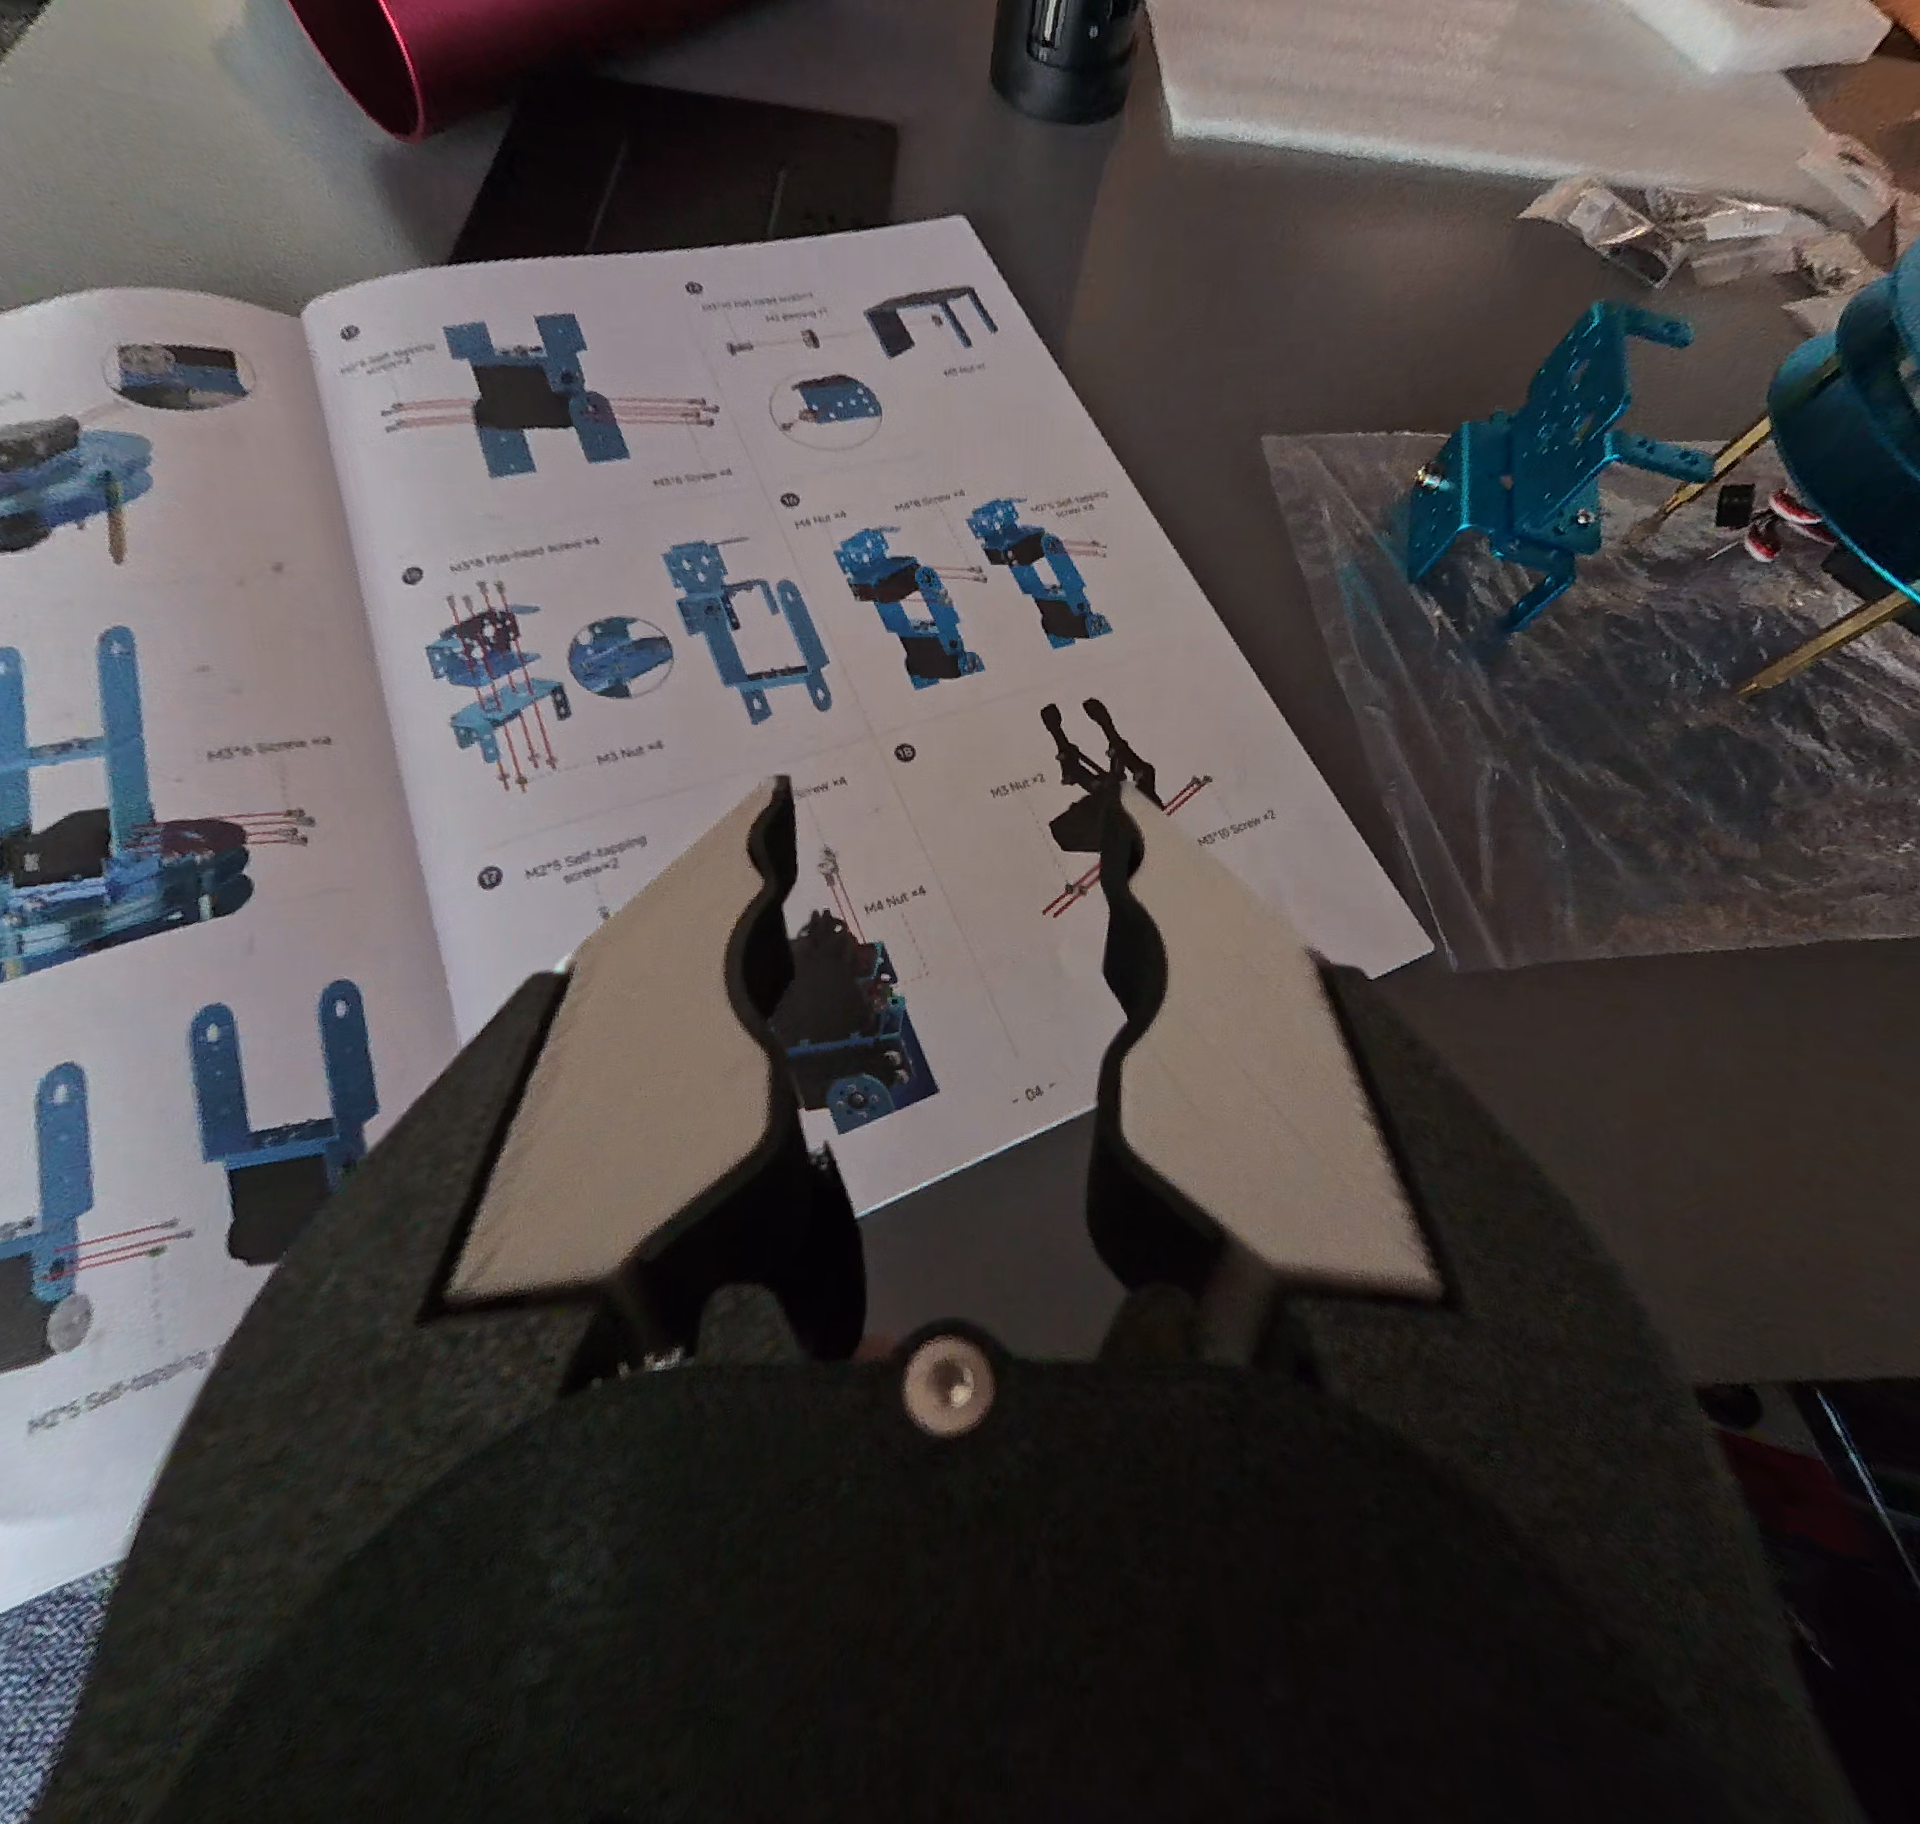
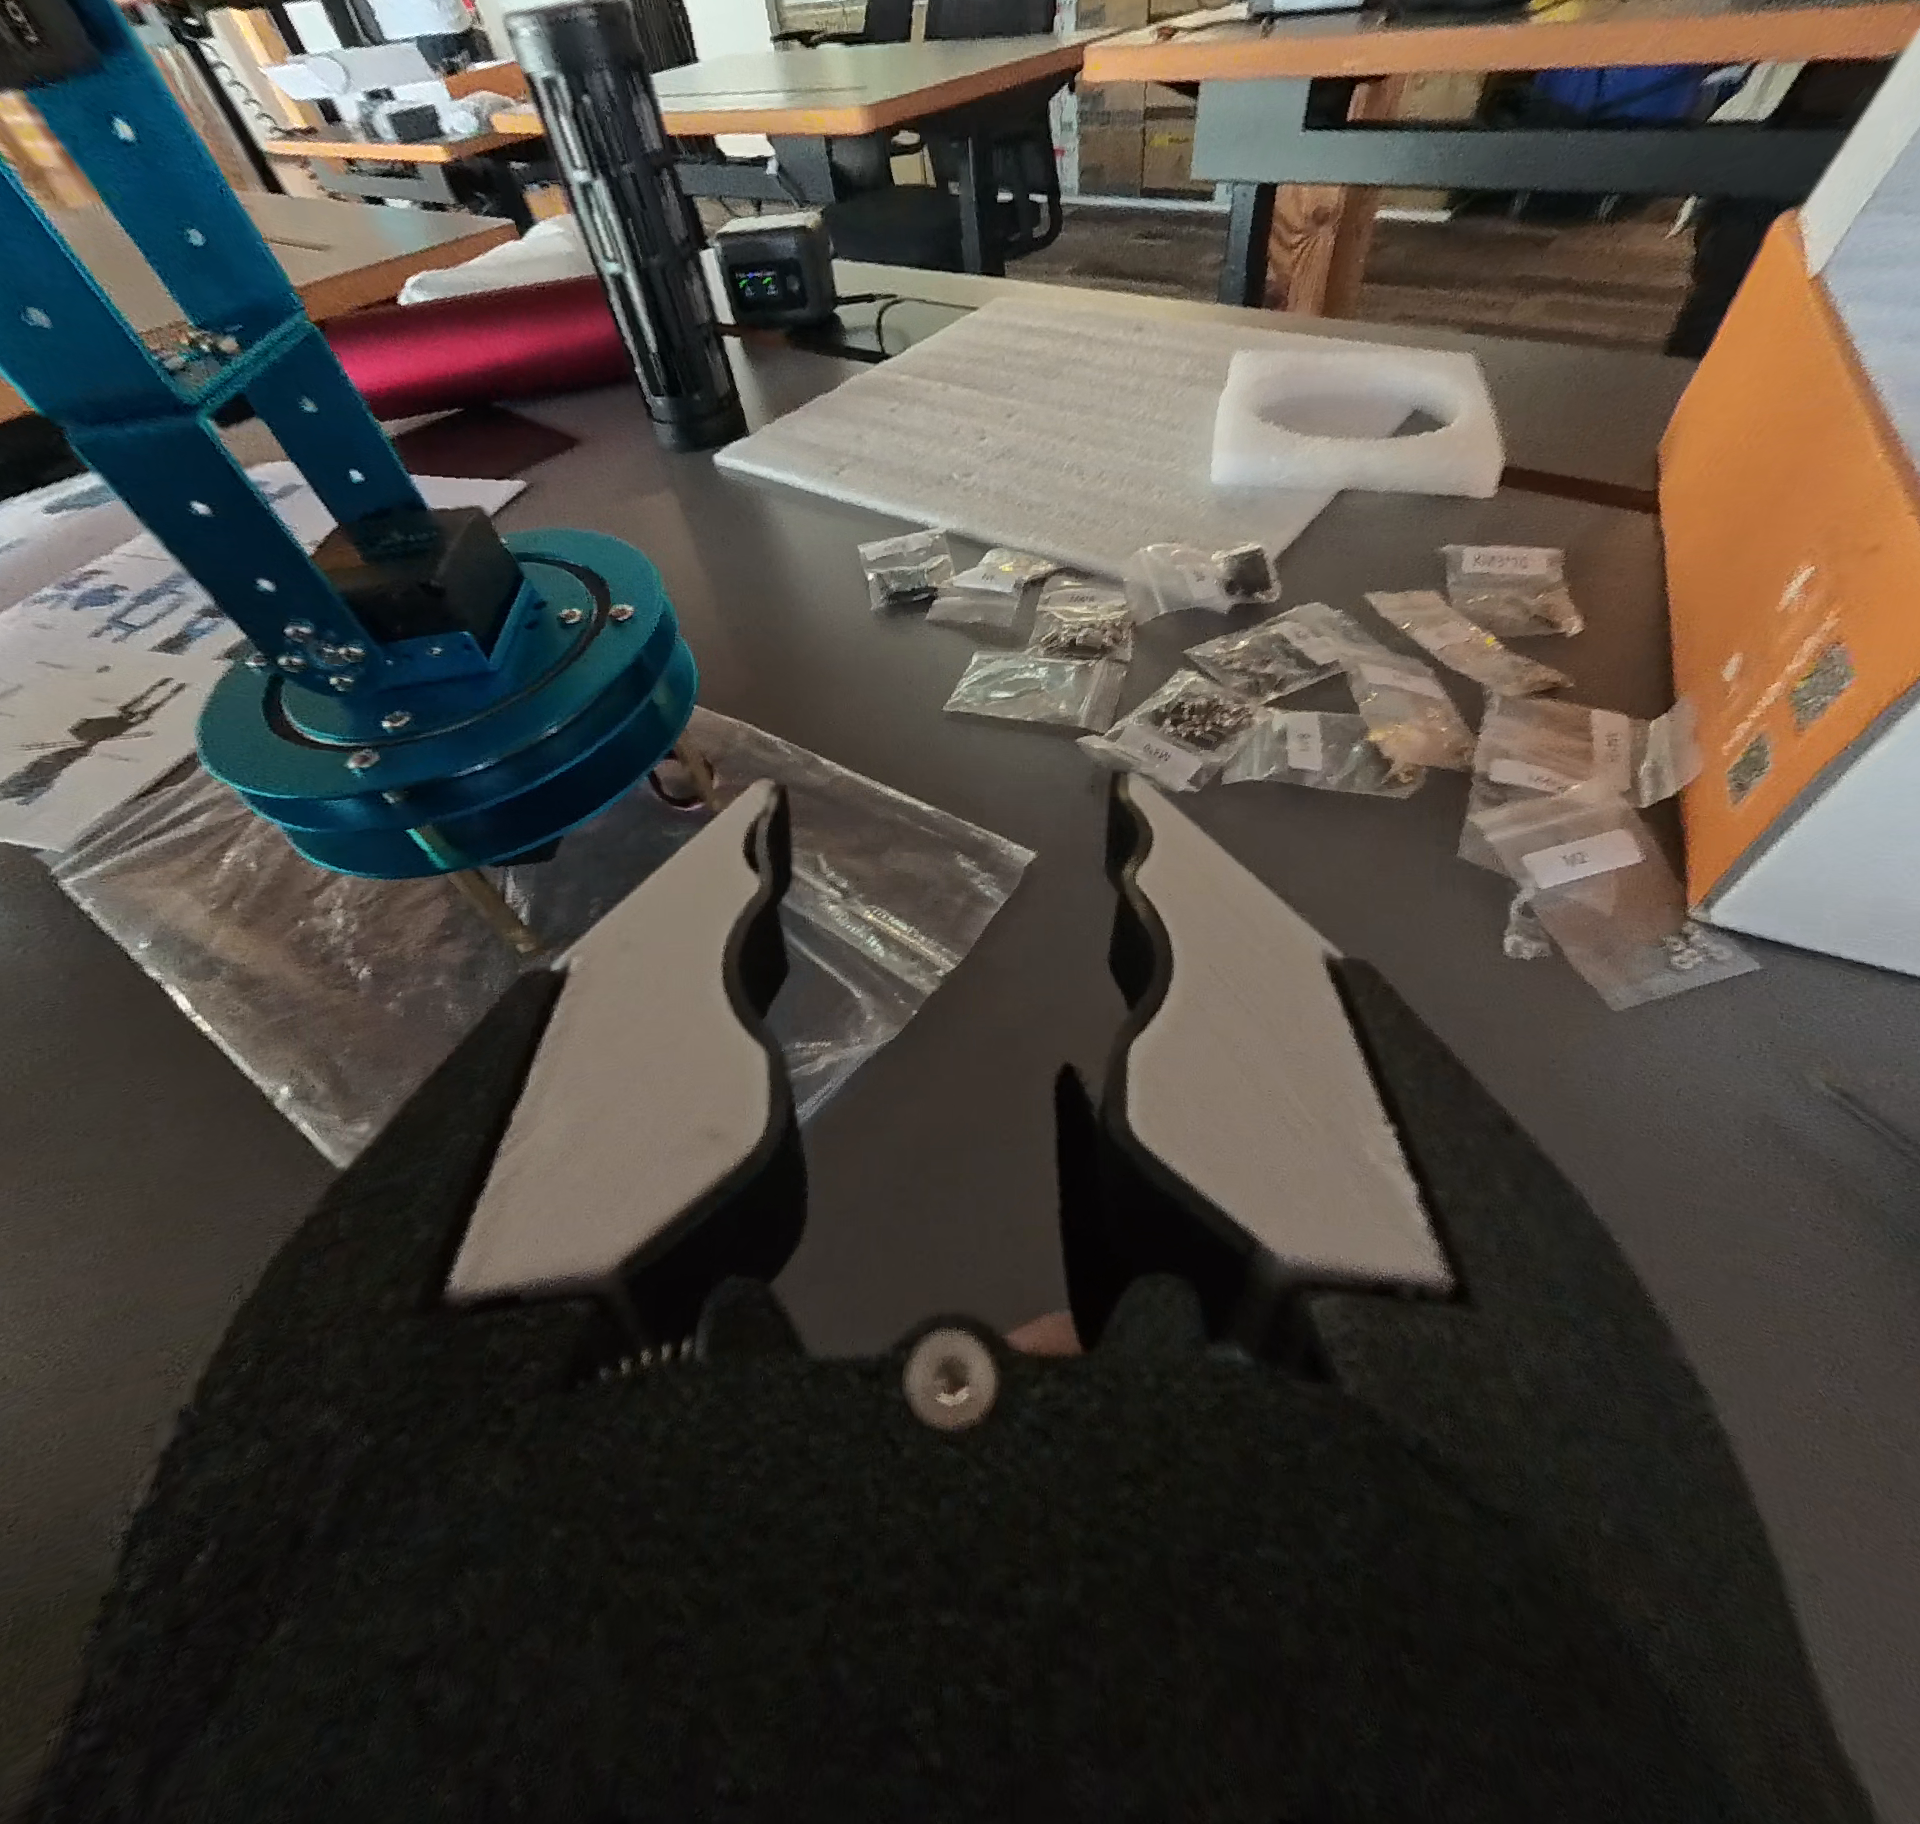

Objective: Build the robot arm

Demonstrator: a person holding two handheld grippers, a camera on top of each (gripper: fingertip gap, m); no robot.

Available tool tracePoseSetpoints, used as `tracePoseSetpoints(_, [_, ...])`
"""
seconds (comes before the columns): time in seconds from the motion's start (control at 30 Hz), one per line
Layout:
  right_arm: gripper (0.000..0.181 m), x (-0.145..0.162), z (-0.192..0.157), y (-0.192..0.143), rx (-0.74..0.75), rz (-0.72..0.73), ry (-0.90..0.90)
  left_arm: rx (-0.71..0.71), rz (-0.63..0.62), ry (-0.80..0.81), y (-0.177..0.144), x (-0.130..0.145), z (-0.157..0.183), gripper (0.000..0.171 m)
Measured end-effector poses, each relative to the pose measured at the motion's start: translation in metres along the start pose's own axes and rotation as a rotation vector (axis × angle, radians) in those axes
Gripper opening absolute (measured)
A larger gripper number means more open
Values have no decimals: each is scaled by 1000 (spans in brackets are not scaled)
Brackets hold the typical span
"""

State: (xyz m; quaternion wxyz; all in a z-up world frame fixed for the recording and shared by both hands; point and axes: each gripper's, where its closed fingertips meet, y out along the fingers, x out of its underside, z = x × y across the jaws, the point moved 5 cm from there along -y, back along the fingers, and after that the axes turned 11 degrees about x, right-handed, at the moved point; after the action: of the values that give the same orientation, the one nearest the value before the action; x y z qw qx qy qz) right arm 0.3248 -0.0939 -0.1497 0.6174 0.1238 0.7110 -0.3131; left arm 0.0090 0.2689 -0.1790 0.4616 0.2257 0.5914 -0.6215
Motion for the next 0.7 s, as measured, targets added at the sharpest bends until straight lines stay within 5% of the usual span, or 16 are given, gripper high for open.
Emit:
tracePoseSetpoints(0.17, [60, 6, -5, 7, 29, -40, -76, -55, 11, 49, 1, -1, -3, 58])
tracePoseSetpoints(0.43, [60, -2, -2, 3, -17, -65, -50, 89, 67, 124, 8, -7, 33, 58])
tracePoseSetpoints(0.7, [56, -12, 72, 37, 87, -398, -396, 205, 47, 261, 20, -12, 85, 58])
